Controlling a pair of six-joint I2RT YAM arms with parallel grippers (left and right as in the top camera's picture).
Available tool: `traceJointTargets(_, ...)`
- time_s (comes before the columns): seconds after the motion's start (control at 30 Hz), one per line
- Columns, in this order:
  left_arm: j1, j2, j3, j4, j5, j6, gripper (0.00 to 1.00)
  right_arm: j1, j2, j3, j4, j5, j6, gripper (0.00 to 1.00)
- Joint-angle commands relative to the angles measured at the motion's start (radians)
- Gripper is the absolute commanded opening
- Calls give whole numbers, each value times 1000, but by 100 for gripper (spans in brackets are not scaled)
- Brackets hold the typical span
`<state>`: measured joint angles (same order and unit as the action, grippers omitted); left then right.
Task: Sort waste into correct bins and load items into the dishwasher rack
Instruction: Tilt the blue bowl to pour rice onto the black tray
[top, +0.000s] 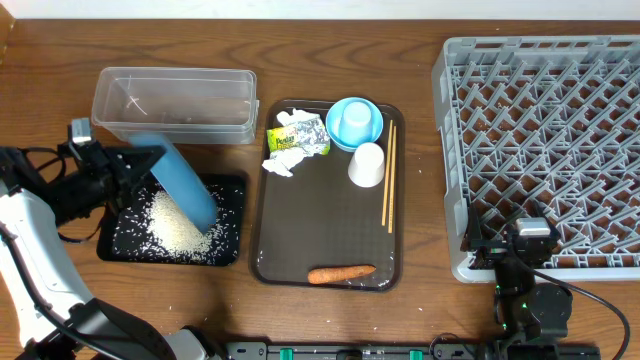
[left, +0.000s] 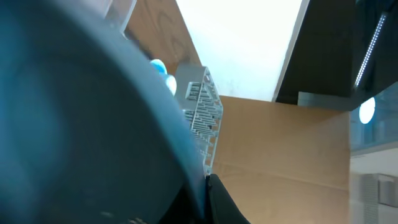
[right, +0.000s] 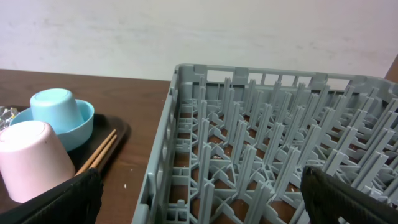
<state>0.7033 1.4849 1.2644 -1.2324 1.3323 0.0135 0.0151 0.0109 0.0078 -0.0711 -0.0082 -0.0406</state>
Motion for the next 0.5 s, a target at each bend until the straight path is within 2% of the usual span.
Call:
traceJointTargets(0.0, 2, 0, 0, -2, -25, 44, 6, -8, -6, -2, -3, -3, 2, 99)
traceJointTargets(0.23, -4, -30, 1, -91, -50, 92, 6, -8, -6, -2, -3, -3, 2, 99)
traceJointTargets(0.3, -16, -51, 1, -53, -31, 140, 6, -7, -6, -2, -4, -3, 2, 99)
traceJointTargets(0.47, -75, -115, 8, -87, -3, 135, 6, -7, -6, -2, -4, -3, 2, 99)
